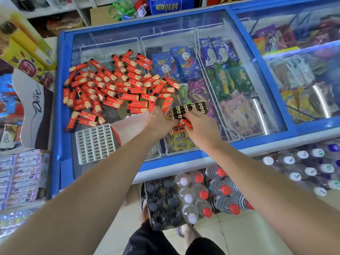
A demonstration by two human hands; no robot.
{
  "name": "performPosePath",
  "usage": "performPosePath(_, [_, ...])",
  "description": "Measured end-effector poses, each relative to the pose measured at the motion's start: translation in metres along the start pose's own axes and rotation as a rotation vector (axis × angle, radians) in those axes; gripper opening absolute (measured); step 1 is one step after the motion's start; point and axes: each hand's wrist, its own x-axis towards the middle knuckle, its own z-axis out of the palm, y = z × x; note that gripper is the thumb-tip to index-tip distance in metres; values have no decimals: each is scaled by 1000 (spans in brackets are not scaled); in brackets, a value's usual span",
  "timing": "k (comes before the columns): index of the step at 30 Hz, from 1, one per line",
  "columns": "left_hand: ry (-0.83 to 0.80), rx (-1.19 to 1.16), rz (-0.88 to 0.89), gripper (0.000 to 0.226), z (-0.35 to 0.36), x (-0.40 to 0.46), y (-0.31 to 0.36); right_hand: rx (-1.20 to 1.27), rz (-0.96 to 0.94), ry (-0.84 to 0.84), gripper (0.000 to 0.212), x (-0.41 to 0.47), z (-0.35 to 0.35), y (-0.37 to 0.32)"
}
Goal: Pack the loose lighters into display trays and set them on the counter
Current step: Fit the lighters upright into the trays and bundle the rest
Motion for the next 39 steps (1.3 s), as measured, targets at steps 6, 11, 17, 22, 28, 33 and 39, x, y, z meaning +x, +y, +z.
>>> performPosePath(6, [9, -10, 0, 69, 1, 5, -2, 4, -38, 33, 15, -5, 7, 3])
performPosePath(11, [6, 1, -7, 70, 4, 9, -3, 134, 108, 113, 27, -7, 1, -2])
performPosePath(17, [19, 45, -15, 71, 8, 11, 1, 432, 310, 163, 35, -14, -6, -6])
performPosePath(22, [15, 74, -1, 72, 9, 11, 1, 459, 304, 140, 24, -21, -4, 10])
performPosePath(28, [11, 91, -6, 64, 10, 8, -1, 272, 201, 54, 13, -30, -1, 26])
performPosePath(33, [-3, 79, -9, 57, 11, 10, -3, 320, 160, 140, 15, -26, -8, 22])
performPosePath(39, [9, 79, -15, 50, 12, 11, -3, 321, 121, 158, 21, -18, -10, 18])
